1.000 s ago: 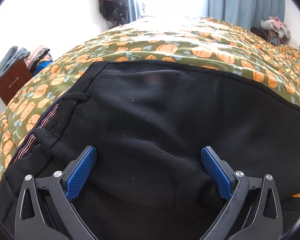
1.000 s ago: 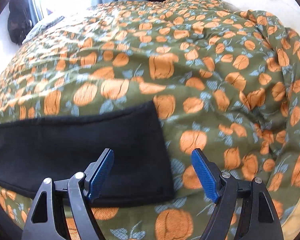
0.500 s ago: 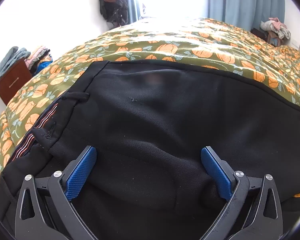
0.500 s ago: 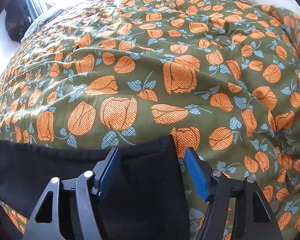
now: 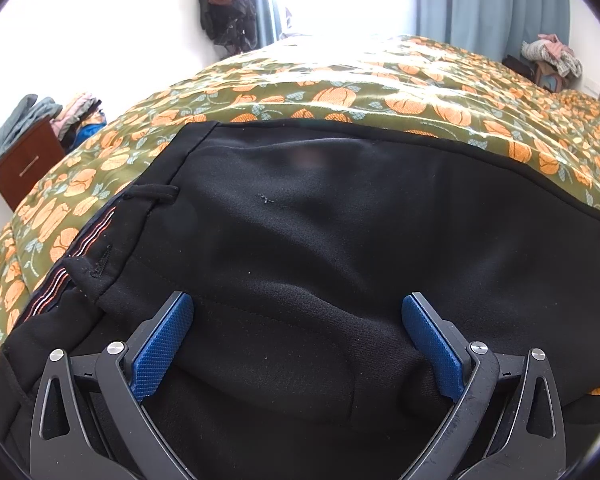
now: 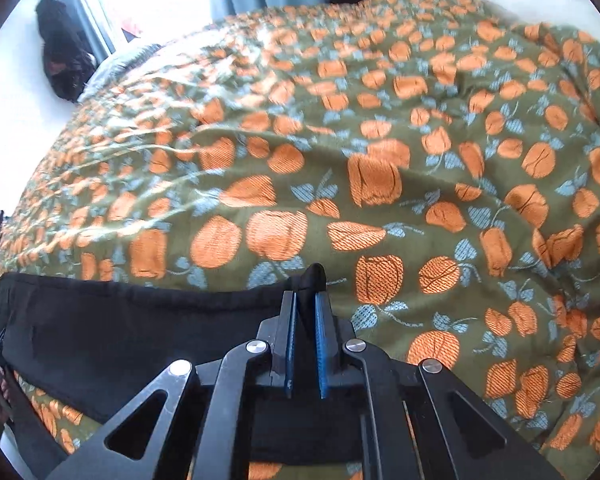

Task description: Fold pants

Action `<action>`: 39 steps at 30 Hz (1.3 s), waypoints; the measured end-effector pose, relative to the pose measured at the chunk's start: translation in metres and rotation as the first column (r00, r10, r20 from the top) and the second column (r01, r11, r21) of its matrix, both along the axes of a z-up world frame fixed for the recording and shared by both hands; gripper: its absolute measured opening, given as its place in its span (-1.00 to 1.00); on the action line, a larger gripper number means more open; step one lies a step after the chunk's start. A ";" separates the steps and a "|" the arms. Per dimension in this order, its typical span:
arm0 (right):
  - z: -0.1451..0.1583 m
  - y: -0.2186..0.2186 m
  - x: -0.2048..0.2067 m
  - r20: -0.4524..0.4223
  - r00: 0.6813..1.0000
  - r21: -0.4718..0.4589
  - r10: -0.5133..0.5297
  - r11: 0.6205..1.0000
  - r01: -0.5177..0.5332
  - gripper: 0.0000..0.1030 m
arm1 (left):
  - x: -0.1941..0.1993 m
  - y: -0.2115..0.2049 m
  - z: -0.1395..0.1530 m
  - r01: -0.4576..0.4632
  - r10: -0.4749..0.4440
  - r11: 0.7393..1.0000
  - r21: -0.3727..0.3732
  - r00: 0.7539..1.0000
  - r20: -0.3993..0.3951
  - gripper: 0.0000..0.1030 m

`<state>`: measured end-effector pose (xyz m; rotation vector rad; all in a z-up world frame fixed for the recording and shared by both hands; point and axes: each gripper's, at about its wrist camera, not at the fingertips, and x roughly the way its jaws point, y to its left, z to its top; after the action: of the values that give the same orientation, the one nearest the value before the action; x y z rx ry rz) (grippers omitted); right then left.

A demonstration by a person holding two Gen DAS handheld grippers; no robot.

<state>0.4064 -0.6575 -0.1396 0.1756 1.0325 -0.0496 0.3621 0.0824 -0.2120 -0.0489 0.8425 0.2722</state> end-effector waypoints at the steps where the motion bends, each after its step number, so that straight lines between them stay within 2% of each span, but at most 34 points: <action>1: 0.008 0.004 -0.011 0.030 0.999 0.000 0.014 1.000 -0.014 -0.83 | 0.000 0.000 0.000 0.000 0.000 1.000 0.001 1.000 -0.001 0.99; 6: 0.043 0.027 -0.080 0.163 0.985 -0.004 0.060 0.998 -0.060 -0.85 | 0.002 -0.001 0.000 -0.001 0.001 1.000 0.007 1.000 -0.003 0.99; 9: 0.048 0.036 -0.133 0.200 0.978 -0.007 0.050 0.999 -0.049 -0.85 | 0.002 -0.001 0.000 -0.002 0.002 1.000 0.010 1.000 -0.004 0.99; 12: 0.033 0.038 -0.180 0.177 0.984 -0.030 0.004 1.000 0.001 -0.88 | 0.002 -0.001 -0.001 -0.002 0.002 1.000 0.012 1.000 -0.005 0.99; 13: 0.023 0.036 -0.193 0.149 0.988 -0.049 -0.030 0.998 0.037 -0.88 | 0.002 -0.001 -0.001 -0.002 0.002 1.000 0.012 1.000 -0.005 0.99; 15: 0.004 0.025 -0.216 0.101 0.990 -0.024 -0.097 0.995 0.100 -0.87 | 0.002 -0.001 -0.001 -0.002 0.002 1.000 0.012 1.000 -0.005 0.99; 17: -0.009 0.021 -0.233 0.052 0.986 -0.051 -0.157 0.986 0.160 -0.79 | 0.002 -0.001 -0.001 -0.003 0.003 1.000 0.012 1.000 -0.004 0.99; 19: -0.011 0.028 -0.244 0.045 0.985 -0.074 -0.166 0.983 0.169 -0.21 | 0.002 -0.001 -0.001 -0.002 0.003 1.000 0.012 1.000 -0.004 0.99; 20: -0.010 0.035 -0.246 0.054 0.986 -0.075 -0.155 0.984 0.159 0.32 | 0.002 -0.001 -0.001 -0.002 0.002 1.000 0.012 1.000 -0.004 0.99; 21: -0.007 0.045 -0.246 0.076 0.987 -0.069 -0.141 0.987 0.146 0.49 | 0.002 -0.001 -0.001 -0.002 0.002 1.000 0.012 1.000 -0.004 0.99; 22: -0.002 0.059 -0.245 0.107 0.987 -0.033 -0.119 0.992 0.123 0.49 | 0.002 -0.001 -0.001 -0.002 0.002 1.000 0.012 1.000 -0.004 0.99; 24: -0.005 0.080 -0.237 0.129 0.989 0.109 -0.071 0.992 0.057 0.48 | 0.002 -0.001 -0.001 -0.002 0.002 1.000 0.012 1.000 -0.004 0.99; 27: -0.025 0.099 -0.211 0.130 0.986 0.375 -0.104 0.926 0.048 0.48 | 0.002 -0.001 -0.001 -0.002 0.002 1.000 0.012 1.000 -0.005 0.99; 29: -0.043 0.097 -0.191 0.118 0.974 0.482 -0.193 0.869 0.113 0.48 | 0.002 -0.001 -0.001 -0.002 0.002 1.000 0.012 1.000 -0.004 0.99; 31: -0.057 0.082 -0.179 0.102 0.933 0.508 -0.344 0.825 0.248 0.48 | 0.002 -0.001 -0.001 -0.002 0.002 1.000 0.012 1.000 -0.004 0.99; 34: -0.073 0.052 -0.178 0.074 0.820 0.578 -0.567 0.695 0.428 0.41 | 0.002 -0.001 -0.001 -0.002 0.002 1.000 0.013 1.000 -0.005 0.99; 35: -0.081 0.044 -0.180 0.046 0.782 0.601 -0.622 0.642 0.476 0.03 | 0.002 -0.001 -0.001 -0.002 0.002 1.000 0.012 1.000 -0.006 0.99; 36: -0.085 0.038 -0.180 0.019 0.764 0.614 -0.645 0.610 0.500 -0.64 | 0.003 -0.001 0.000 -0.002 0.002 1.000 0.014 1.000 -0.010 0.99; 37: -0.090 0.034 -0.180 -0.005 0.761 0.617 -0.648 0.597 0.512 -0.73 | 0.003 -0.002 0.000 -0.003 0.003 1.000 0.016 1.000 -0.016 0.99; 38: -0.088 0.033 -0.180 -0.006 0.766 0.610 -0.643 0.605 0.512 -0.74 | 0.004 -0.002 0.001 -0.005 0.005 1.000 0.014 1.000 -0.029 0.99; 39: -0.082 0.034 -0.181 0.010 0.775 0.589 -0.631 0.630 0.506 -0.75 | 0.006 -0.002 0.004 -0.006 0.006 1.000 0.013 0.999 -0.050 0.99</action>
<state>0.2252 -0.6233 -0.2216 1.0422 0.7048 -0.3081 0.3680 0.0808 -0.2079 -0.0322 0.8907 0.2855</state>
